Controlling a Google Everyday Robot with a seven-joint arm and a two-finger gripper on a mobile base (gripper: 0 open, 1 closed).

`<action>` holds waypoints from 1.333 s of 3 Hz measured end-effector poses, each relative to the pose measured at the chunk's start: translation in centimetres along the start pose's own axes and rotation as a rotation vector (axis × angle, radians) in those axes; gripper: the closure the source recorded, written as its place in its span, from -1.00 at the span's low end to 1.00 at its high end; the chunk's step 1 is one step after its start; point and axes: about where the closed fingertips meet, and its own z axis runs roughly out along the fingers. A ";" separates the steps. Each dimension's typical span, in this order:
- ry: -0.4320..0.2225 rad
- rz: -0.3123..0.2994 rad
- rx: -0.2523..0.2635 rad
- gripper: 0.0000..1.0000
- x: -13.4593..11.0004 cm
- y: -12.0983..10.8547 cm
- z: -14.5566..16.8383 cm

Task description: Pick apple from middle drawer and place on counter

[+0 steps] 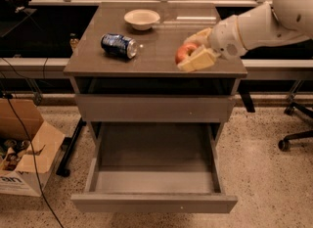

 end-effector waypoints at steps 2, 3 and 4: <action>-0.083 0.099 0.075 1.00 -1.9 -7.2 1.5; -0.086 0.210 0.078 0.94 0.0 -10.5 3.5; -0.071 0.277 0.072 0.49 1.4 -12.1 4.9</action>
Offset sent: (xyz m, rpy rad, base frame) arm 0.1063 -0.0042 0.0287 0.1664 0.0138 -0.1550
